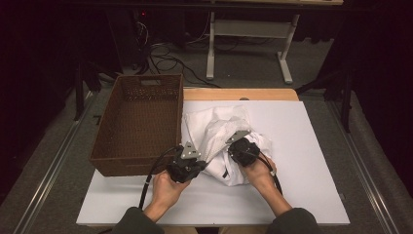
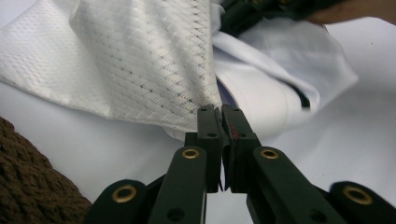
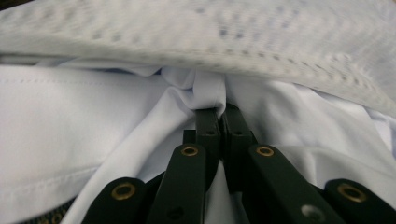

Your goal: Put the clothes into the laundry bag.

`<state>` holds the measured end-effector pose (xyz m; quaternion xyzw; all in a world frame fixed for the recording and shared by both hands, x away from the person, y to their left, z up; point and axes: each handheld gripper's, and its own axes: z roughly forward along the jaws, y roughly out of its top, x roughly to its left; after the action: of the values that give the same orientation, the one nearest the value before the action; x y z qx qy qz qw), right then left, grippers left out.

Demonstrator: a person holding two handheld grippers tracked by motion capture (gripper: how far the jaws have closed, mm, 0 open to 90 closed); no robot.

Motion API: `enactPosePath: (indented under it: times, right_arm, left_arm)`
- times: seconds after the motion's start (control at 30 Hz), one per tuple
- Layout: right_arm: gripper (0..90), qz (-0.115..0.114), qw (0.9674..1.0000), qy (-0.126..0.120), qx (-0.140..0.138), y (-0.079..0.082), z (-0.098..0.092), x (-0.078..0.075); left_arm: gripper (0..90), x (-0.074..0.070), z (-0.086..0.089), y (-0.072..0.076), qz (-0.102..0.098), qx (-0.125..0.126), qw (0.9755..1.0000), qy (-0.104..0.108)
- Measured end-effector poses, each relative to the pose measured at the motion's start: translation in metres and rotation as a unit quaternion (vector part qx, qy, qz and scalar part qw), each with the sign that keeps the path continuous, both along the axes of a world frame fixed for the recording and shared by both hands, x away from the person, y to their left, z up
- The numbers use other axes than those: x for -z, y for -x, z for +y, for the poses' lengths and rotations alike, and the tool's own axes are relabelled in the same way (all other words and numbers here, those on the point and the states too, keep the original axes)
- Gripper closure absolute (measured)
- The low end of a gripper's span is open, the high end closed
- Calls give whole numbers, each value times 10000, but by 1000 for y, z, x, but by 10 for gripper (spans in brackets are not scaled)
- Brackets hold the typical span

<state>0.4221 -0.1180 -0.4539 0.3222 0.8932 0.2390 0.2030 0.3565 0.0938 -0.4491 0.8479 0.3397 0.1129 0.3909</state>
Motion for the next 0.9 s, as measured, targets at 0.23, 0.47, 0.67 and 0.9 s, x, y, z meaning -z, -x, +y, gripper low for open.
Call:
enactPosePath:
  times: [0.23,0.47,0.67,0.9]
  right_arm:
    - [878,-1,9994,225,244,-11,10,16]
    - [723,216,9996,-130,-79,1,3,7]
    - [605,215,9992,-227,-245,17,-5,-3]
    - [536,44,9981,-519,-331,39,-16,-17]
  left_arm:
    - [870,2,-1,0,18,15,10000,-64]
    - [868,4,-3,-1,72,31,9999,-89]
    - [868,4,-4,-1,74,28,9999,-105]
    - [868,4,-2,-2,73,0,9999,-79]
